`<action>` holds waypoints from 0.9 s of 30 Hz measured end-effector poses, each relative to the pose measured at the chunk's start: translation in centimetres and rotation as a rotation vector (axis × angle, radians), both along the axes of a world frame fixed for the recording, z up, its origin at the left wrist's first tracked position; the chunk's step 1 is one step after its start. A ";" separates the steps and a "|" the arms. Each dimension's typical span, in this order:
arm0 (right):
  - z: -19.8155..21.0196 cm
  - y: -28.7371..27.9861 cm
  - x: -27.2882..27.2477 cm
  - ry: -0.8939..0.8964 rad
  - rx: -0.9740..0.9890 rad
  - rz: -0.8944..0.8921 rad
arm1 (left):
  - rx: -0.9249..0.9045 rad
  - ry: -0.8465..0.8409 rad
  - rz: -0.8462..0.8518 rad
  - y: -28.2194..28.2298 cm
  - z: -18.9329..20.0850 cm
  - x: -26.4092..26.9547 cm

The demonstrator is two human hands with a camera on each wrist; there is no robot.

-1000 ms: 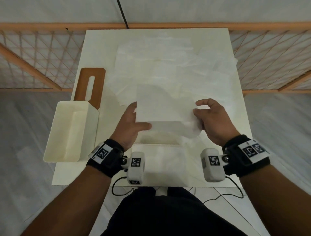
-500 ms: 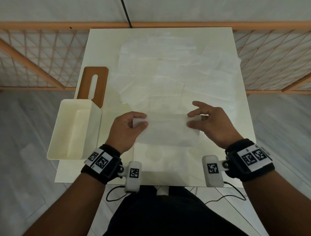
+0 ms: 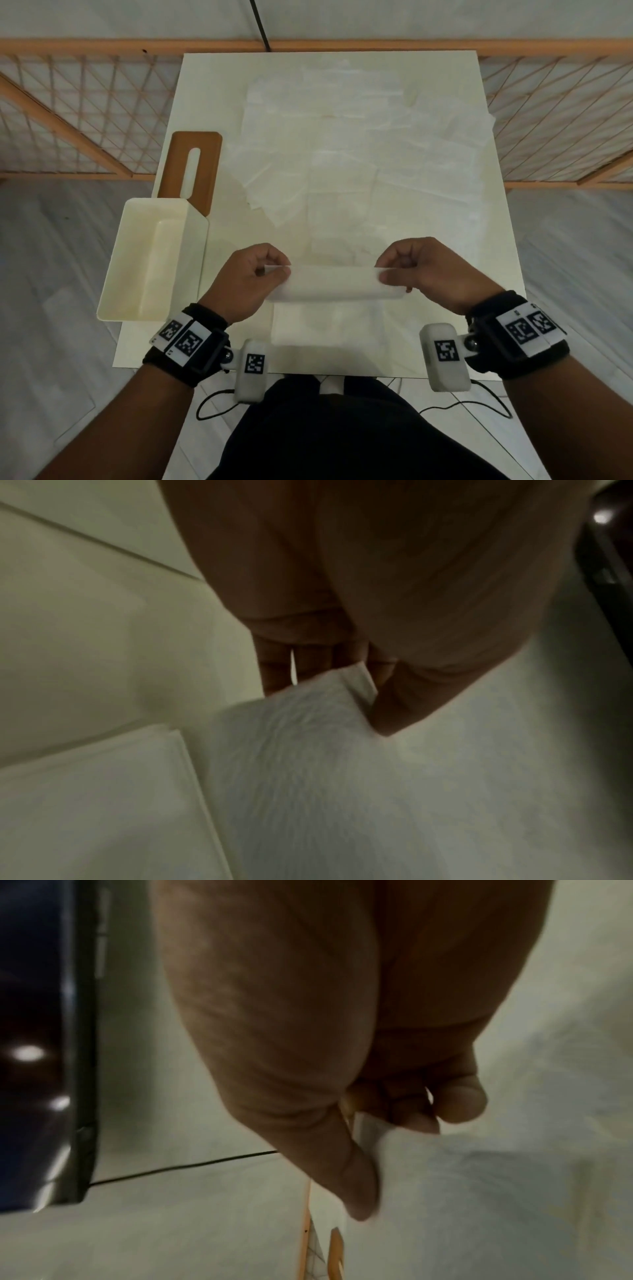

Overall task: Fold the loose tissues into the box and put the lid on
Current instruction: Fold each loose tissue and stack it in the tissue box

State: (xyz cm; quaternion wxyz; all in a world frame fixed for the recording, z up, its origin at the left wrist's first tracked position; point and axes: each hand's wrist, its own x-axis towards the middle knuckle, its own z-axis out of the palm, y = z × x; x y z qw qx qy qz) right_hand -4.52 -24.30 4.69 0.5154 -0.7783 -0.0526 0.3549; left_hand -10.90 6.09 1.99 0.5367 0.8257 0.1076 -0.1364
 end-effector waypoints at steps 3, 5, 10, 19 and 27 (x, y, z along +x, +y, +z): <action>-2.2 -0.1 -0.5 0.052 -0.027 -0.031 | 0.033 0.078 0.000 0.2 -1.5 -0.6; -4.3 0.3 -1.0 0.004 -0.158 -0.022 | 0.124 0.136 0.013 0.0 -3.1 -1.0; -8.5 1.8 -2.7 -0.146 -0.418 0.025 | 0.326 0.196 0.008 -0.9 -6.5 -1.6; -11.0 2.6 -3.5 -0.200 -0.471 0.025 | 0.393 0.187 0.042 -1.3 -8.5 -1.5; -11.0 0.7 2.2 -0.492 -0.631 -0.081 | 0.409 0.140 0.095 -0.9 -7.3 -0.9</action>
